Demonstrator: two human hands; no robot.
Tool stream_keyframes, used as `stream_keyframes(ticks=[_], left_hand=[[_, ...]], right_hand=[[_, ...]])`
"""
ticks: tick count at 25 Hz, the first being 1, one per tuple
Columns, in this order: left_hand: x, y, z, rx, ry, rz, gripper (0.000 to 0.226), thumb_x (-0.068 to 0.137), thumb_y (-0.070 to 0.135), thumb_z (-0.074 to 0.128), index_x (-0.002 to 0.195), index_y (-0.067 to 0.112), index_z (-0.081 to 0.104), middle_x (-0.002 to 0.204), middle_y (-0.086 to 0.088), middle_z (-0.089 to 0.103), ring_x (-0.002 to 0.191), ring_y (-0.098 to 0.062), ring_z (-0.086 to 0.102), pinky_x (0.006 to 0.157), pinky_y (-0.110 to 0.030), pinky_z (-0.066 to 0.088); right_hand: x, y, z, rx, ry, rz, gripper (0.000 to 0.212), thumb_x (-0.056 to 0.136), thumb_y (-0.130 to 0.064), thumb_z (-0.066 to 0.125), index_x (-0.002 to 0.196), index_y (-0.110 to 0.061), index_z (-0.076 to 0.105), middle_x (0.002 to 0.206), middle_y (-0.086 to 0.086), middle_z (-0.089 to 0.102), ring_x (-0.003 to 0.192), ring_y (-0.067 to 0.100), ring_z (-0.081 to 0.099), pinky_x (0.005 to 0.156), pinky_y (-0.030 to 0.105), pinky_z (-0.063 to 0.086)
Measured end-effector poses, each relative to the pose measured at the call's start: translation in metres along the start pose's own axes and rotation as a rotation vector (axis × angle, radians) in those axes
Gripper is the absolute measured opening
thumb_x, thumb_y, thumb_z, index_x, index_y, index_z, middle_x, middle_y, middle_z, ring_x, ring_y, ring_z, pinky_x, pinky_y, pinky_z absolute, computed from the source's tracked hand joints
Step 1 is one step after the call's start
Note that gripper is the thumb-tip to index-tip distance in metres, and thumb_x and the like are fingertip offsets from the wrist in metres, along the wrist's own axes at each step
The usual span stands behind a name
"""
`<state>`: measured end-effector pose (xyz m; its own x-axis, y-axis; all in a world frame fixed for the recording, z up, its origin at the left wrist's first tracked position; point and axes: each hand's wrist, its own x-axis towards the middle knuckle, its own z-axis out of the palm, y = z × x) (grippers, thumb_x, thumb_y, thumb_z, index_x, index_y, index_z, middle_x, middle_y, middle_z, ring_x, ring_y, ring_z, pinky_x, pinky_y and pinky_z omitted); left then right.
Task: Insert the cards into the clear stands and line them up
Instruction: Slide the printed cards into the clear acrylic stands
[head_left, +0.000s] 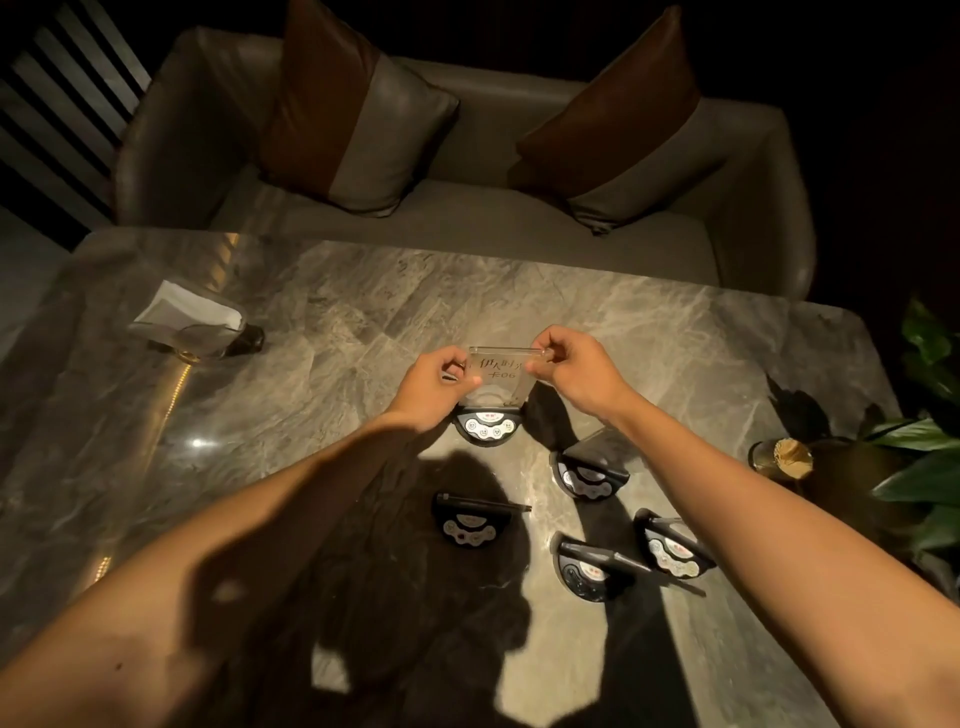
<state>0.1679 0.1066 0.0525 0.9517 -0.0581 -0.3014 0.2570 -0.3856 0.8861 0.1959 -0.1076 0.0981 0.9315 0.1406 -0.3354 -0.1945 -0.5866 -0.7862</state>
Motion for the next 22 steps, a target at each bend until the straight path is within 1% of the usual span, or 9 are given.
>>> stream_keyframes(ticks=[4, 6, 7, 9, 10, 13, 17, 20, 22], left_hand=[[-0.014, -0.001, -0.006, 0.106, -0.020, -0.061, 0.017, 0.086, 0.014, 0.075, 0.094, 0.003, 0.065, 0.083, -0.002, 0.064, 0.072, -0.013, 0.059, 0.063, -0.020, 0.044], [-0.020, 0.006, -0.009, 0.140, -0.029, -0.094, 0.026, 0.085, 0.023, 0.076, 0.104, 0.009, 0.066, 0.096, -0.002, 0.067, 0.085, -0.016, 0.062, 0.067, -0.019, 0.044], [-0.023, 0.014, -0.010, 0.172, -0.027, -0.073, 0.036, 0.083, 0.029, 0.077, 0.114, 0.014, 0.065, 0.108, -0.002, 0.066, 0.096, -0.016, 0.061, 0.076, -0.021, 0.045], [-0.031, 0.042, -0.007, 0.252, -0.006, 0.055, 0.059, 0.080, 0.040, 0.078, 0.131, 0.022, 0.055, 0.130, 0.000, 0.057, 0.117, -0.014, 0.054, 0.098, -0.028, 0.043], [-0.036, 0.061, -0.004, 0.281, 0.018, 0.138, 0.065, 0.079, 0.043, 0.078, 0.135, 0.025, 0.051, 0.135, 0.001, 0.051, 0.123, -0.012, 0.049, 0.103, -0.029, 0.039], [-0.055, 0.120, 0.022, 0.311, 0.037, 0.388, 0.063, 0.080, 0.044, 0.077, 0.135, 0.026, 0.051, 0.135, 0.003, 0.048, 0.123, -0.007, 0.044, 0.101, -0.023, 0.033], [-0.078, 0.161, 0.085, 0.311, -0.213, 0.566, 0.051, 0.082, 0.041, 0.077, 0.127, 0.024, 0.060, 0.127, 0.007, 0.059, 0.116, -0.004, 0.053, 0.096, -0.021, 0.041], [-0.088, 0.164, 0.135, 0.398, -0.403, 0.578, 0.053, 0.082, 0.039, 0.077, 0.129, 0.021, 0.060, 0.130, 0.003, 0.061, 0.118, -0.007, 0.053, 0.099, -0.027, 0.044], [-0.091, 0.161, 0.160, 0.473, -0.453, 0.573, 0.057, 0.081, 0.040, 0.077, 0.131, 0.023, 0.057, 0.132, 0.002, 0.060, 0.120, -0.010, 0.053, 0.098, -0.027, 0.044]], right_hand=[[-0.020, -0.002, 0.005, -0.129, -0.079, -0.049, 0.012, 0.089, -0.005, 0.070, 0.100, -0.008, 0.070, 0.091, 0.008, 0.072, 0.081, 0.019, 0.064, 0.081, 0.041, 0.053], [-0.030, -0.005, 0.001, -0.097, -0.108, -0.043, 0.027, 0.091, -0.004, 0.068, 0.118, -0.009, 0.068, 0.112, 0.009, 0.073, 0.099, 0.024, 0.068, 0.092, 0.040, 0.055], [-0.035, -0.007, -0.004, -0.089, -0.114, -0.043, 0.037, 0.091, -0.004, 0.068, 0.128, -0.009, 0.064, 0.124, 0.009, 0.069, 0.110, 0.023, 0.066, 0.100, 0.039, 0.053], [-0.050, -0.007, -0.023, -0.101, -0.079, -0.038, 0.046, 0.092, -0.007, 0.069, 0.137, -0.010, 0.058, 0.133, 0.007, 0.064, 0.119, 0.020, 0.061, 0.107, 0.037, 0.048], [-0.058, -0.005, -0.036, -0.105, -0.041, -0.035, 0.045, 0.092, -0.009, 0.069, 0.136, -0.010, 0.059, 0.131, 0.006, 0.064, 0.119, 0.019, 0.061, 0.106, 0.036, 0.048], [-0.095, 0.007, -0.078, -0.090, 0.097, -0.002, 0.039, 0.091, -0.008, 0.070, 0.130, -0.007, 0.064, 0.120, 0.004, 0.066, 0.114, 0.017, 0.062, 0.103, 0.033, 0.049], [-0.153, 0.039, -0.119, -0.092, 0.206, 0.070, 0.038, 0.092, -0.014, 0.071, 0.129, -0.010, 0.065, 0.118, 0.002, 0.067, 0.111, 0.014, 0.062, 0.097, 0.027, 0.047], [-0.192, 0.074, -0.136, -0.146, 0.248, 0.101, 0.042, 0.091, -0.021, 0.073, 0.131, -0.012, 0.065, 0.123, 0.003, 0.068, 0.113, 0.014, 0.062, 0.096, 0.028, 0.047], [-0.211, 0.094, -0.144, -0.165, 0.222, 0.132, 0.047, 0.089, -0.025, 0.074, 0.133, -0.015, 0.063, 0.125, 0.000, 0.066, 0.117, 0.013, 0.061, 0.098, 0.028, 0.046]])
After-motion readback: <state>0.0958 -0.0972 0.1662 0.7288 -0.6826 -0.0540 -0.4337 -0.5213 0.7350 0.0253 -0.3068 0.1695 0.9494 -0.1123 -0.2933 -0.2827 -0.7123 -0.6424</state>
